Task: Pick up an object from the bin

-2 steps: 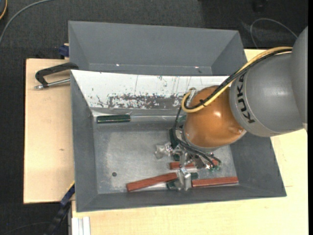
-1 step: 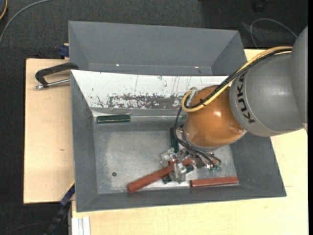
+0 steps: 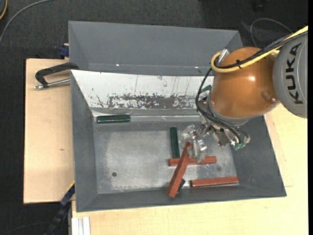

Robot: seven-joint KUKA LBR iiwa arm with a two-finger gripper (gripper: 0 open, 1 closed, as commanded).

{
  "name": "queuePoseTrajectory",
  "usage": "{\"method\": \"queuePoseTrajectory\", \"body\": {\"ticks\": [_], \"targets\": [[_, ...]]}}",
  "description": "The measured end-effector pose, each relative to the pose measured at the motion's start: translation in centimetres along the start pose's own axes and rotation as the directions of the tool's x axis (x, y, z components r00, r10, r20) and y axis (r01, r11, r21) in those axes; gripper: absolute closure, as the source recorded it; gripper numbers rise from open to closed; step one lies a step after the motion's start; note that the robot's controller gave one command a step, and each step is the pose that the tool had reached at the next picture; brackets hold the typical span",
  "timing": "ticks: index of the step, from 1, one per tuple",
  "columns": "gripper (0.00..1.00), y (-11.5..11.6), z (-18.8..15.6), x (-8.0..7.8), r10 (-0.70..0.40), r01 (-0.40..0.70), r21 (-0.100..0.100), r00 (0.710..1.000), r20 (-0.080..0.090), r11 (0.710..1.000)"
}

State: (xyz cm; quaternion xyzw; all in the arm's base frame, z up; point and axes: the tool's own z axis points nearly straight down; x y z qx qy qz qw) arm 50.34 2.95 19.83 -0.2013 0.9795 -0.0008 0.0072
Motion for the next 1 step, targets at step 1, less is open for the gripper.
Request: {"method": "queuePoseTrajectory", "body": {"ticks": [1], "targets": [[1.0, -3.32, -9.35, 2.13, -0.391, 0.391, -0.002, 0.921, -0.003, 0.921]]}}
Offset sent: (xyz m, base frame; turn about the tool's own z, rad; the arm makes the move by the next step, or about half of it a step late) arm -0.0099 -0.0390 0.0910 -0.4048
